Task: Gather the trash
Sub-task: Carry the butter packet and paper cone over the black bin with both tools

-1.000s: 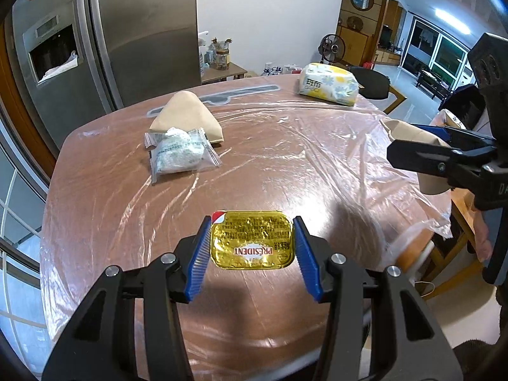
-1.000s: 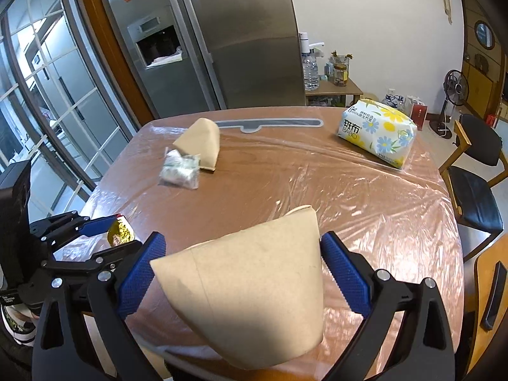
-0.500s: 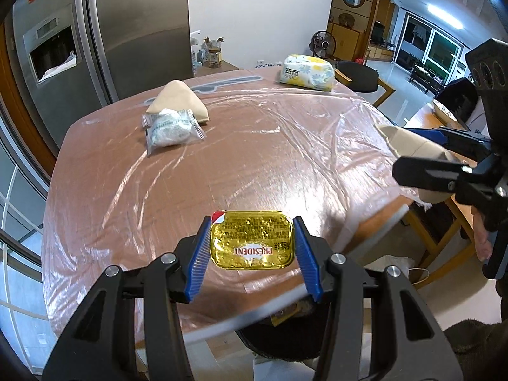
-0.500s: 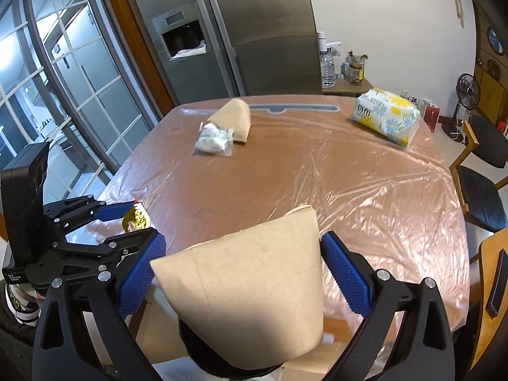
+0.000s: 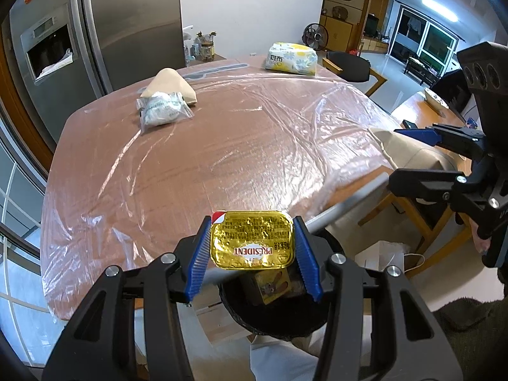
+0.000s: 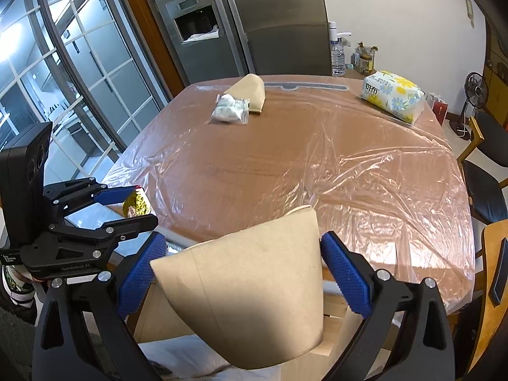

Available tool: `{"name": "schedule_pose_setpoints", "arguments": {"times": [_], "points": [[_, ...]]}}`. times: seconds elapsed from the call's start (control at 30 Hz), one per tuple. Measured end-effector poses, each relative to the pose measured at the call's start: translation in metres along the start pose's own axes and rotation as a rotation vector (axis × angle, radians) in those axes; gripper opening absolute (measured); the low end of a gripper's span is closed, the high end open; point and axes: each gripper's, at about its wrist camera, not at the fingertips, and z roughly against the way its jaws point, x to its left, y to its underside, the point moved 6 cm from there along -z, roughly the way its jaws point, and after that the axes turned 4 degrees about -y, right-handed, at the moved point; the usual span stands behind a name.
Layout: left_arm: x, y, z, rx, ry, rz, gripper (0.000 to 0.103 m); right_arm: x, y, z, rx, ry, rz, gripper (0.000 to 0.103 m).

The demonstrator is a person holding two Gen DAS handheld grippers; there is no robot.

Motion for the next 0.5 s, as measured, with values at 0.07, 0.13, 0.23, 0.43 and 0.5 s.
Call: {"name": "schedule_pose_setpoints", "arguments": {"times": [0.07, 0.13, 0.23, 0.43, 0.5], "points": [[-0.002, 0.004, 0.001, 0.006, 0.003, -0.002, 0.051, 0.000, 0.005, 0.001, 0.007, 0.001, 0.001, 0.096], [-0.004, 0.009, 0.002, 0.015, 0.006, -0.005, 0.051, 0.002, 0.011, 0.002, 0.020, -0.001, 0.008, 0.096], [-0.007, 0.017, 0.002, 0.030, 0.011, -0.011, 0.051, 0.003, 0.022, 0.002, 0.043, 0.001, 0.013, 0.096], [-0.015, 0.032, 0.001, 0.064, 0.023, -0.024, 0.051, 0.004, 0.043, -0.002, 0.092, -0.028, -0.008, 0.096], [-0.018, 0.037, 0.000, 0.075, 0.027, -0.034, 0.051, 0.004, 0.050, -0.005, 0.110, -0.037, -0.010, 0.096]]}}
